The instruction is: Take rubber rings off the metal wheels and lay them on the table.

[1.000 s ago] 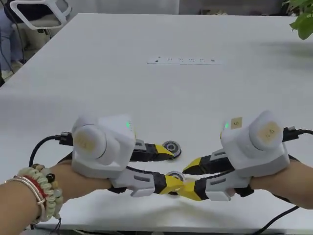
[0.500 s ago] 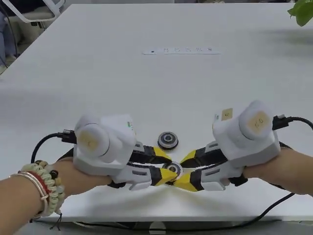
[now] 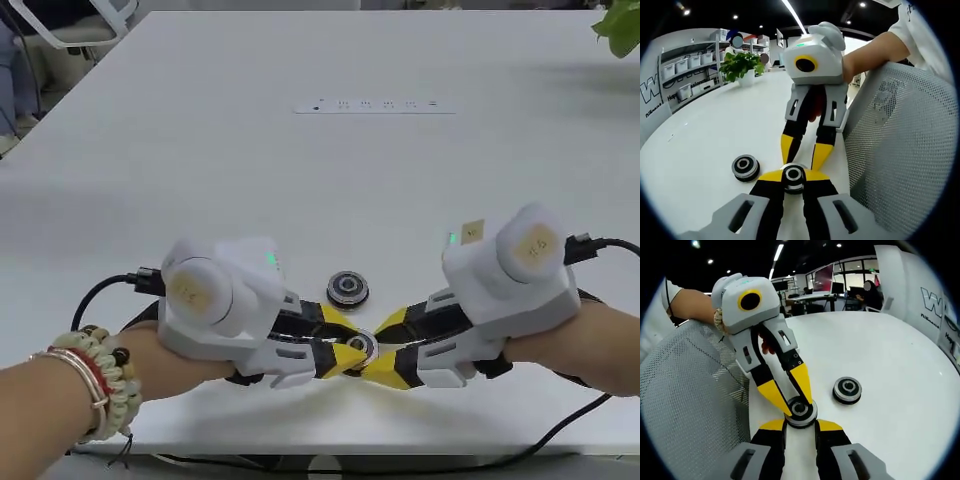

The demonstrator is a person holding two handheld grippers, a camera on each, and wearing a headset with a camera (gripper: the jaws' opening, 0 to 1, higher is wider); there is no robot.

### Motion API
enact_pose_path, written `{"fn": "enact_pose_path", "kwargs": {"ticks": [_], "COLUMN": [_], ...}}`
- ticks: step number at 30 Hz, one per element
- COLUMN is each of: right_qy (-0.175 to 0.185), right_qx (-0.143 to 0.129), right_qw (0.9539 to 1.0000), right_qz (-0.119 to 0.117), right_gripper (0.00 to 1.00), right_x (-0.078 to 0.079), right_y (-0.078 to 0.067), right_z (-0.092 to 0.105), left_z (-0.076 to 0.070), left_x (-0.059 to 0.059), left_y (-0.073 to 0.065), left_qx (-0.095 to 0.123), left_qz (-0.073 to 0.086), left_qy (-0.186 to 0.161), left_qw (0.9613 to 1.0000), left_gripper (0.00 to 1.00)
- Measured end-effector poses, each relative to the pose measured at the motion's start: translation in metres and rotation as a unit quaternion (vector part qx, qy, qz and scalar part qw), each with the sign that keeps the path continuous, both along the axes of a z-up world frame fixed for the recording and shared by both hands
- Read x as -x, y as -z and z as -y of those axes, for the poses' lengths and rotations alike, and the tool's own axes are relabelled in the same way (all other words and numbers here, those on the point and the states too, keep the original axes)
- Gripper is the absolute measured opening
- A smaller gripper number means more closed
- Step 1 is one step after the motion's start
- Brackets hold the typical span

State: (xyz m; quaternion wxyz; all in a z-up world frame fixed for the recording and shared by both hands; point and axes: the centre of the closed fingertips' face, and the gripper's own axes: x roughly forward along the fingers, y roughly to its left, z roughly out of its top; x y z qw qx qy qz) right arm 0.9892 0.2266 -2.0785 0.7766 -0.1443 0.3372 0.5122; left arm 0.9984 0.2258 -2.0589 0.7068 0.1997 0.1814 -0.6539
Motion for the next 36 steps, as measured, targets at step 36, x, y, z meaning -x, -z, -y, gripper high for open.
{"fn": "enact_pose_path", "kwargs": {"ticks": [36], "right_qy": [-0.021], "right_qx": [0.030], "right_qw": [0.9990], "right_qz": [0.025], "right_gripper": [0.23], "right_x": [0.000], "right_y": [0.001], "right_z": [-0.005], "left_z": [0.004], "left_x": [0.004], "left_y": [0.000], "left_qx": [0.004], "left_qz": [0.002], "left_qy": [0.007], "left_qw": [1.0000], "left_gripper": [0.08]}}
